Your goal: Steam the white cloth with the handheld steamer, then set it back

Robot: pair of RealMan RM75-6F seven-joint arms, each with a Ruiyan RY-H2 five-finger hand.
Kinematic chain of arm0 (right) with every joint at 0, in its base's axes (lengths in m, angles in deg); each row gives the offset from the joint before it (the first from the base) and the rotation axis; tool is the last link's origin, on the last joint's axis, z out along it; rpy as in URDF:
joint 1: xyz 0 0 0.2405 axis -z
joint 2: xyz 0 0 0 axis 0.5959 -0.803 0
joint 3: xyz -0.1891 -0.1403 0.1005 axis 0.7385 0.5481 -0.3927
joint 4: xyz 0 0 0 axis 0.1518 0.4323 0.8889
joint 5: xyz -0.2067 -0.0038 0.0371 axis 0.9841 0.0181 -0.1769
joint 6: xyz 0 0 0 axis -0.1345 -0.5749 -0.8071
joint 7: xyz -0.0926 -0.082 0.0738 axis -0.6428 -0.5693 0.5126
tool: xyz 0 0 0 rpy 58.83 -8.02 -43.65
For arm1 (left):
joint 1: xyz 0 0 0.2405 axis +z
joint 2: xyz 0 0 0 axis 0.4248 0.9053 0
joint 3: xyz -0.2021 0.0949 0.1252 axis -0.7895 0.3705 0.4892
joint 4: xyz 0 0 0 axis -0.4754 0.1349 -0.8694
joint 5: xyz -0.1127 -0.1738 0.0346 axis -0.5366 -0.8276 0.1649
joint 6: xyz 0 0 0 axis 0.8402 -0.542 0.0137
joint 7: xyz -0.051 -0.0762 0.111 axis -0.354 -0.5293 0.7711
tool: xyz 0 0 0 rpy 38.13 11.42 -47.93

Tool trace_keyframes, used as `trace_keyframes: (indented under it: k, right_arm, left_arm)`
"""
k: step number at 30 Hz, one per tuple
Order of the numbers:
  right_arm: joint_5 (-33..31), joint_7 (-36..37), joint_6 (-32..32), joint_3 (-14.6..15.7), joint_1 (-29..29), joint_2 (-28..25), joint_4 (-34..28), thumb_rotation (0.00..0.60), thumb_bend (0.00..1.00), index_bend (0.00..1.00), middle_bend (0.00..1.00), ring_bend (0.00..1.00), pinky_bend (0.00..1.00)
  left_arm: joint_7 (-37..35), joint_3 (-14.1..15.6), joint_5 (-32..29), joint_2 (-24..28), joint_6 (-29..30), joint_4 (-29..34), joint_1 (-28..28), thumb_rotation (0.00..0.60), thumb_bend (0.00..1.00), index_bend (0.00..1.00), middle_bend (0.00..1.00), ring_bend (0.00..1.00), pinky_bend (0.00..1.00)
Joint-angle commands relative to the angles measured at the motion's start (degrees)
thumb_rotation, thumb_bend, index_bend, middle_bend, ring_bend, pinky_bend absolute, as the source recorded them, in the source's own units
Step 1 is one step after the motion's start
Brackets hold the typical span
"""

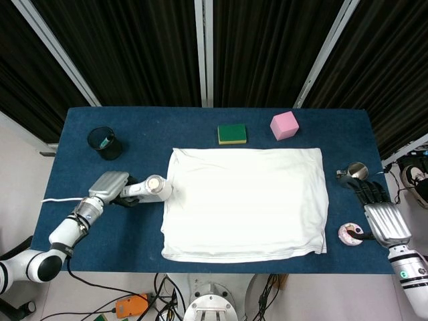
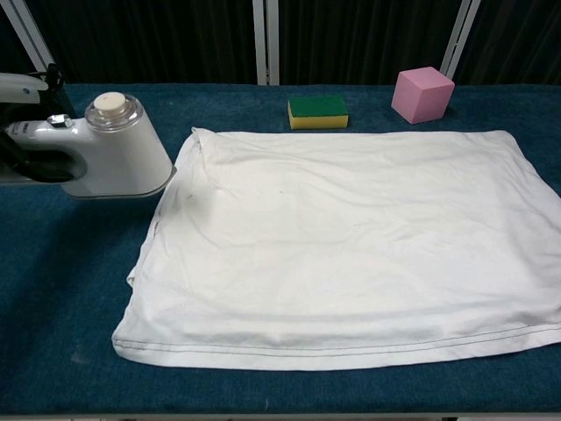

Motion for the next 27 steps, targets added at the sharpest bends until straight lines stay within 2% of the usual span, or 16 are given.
trace_keyframes:
  k: [1, 3, 4, 6, 10, 13, 16, 21, 27]
  right_arm:
    - [1.3, -2.3, 5.1, 2.2, -2.3, 1.8, 0.3, 0.6, 0.11, 0.0, 0.04, 0.0, 0.09]
    - [2.1, -3.2, 9.0, 3.5, -3.9, 3.2, 0.8, 0.6, 0.15, 0.0, 0.05, 0.0, 0.1]
    - [2.3, -3.4, 10.4, 3.9, -4.5, 3.7, 0.8, 0.6, 0.19, 0.01, 0.05, 0.0, 0.11]
    - [3.2, -3.8, 12.8, 4.7, -5.9, 5.1, 0.9, 0.6, 0.34, 0.01, 0.07, 0.0, 0.12]
    - [5.2, -4.0, 15.4, 5.7, -7.7, 7.1, 1.2, 0.6, 0.67, 0.08, 0.12, 0.07, 0.19]
    - [5.5, -4.1, 17.7, 6.4, -9.1, 8.0, 1.4, 0.6, 0.81, 0.09, 0.14, 0.09, 0.21]
    - [5.5, -4.2, 18.8, 6.7, -9.9, 8.4, 1.4, 0.6, 0.86, 0.09, 0.14, 0.09, 0.21]
    - [5.4, -3.7, 18.8, 7.2, -10.3, 8.7, 1.9, 0.6, 0.86, 0.09, 0.15, 0.09, 0.21]
    - [5.0, -3.4, 18.3, 7.6, -10.4, 8.9, 2.4, 0.6, 0.86, 0.09, 0.15, 0.09, 0.21]
  left_arm:
    - [-6.2, -2.4, 4.4, 1.0, -3.1, 3.1, -0.8, 0.595, 0.53, 0.82, 0.88, 0.74, 0.65]
    - [-6.5, -2.7, 5.9, -0.4, -3.4, 3.4, -2.0, 0.581, 0.53, 0.82, 0.88, 0.74, 0.65]
    - [-5.9, -2.5, 6.3, -1.0, -3.6, 3.4, -2.6, 0.573, 0.53, 0.82, 0.88, 0.74, 0.65]
    - [-3.6, -2.2, 6.3, -2.4, -3.9, 3.6, -4.4, 0.561, 0.53, 0.82, 0.88, 0.74, 0.65]
    - [3.1, -1.3, 3.5, -5.1, -3.0, 3.9, -7.9, 0.543, 0.53, 0.82, 0.88, 0.74, 0.65]
    - [10.2, -0.1, -0.7, -7.3, -1.1, 3.7, -10.8, 0.53, 0.53, 0.82, 0.88, 0.74, 0.65]
    - [16.0, 1.1, -6.4, -9.3, 0.2, 3.8, -13.8, 0.516, 0.53, 0.82, 0.88, 0.74, 0.65]
    - [21.9, 2.6, -14.9, -12.8, 2.0, 3.4, -18.4, 0.512, 0.53, 0.82, 0.88, 0.74, 0.65]
    - [28.2, 4.5, -21.4, -16.9, 5.7, 2.2, -22.8, 0.507, 0.53, 0.82, 0.88, 0.74, 0.65]
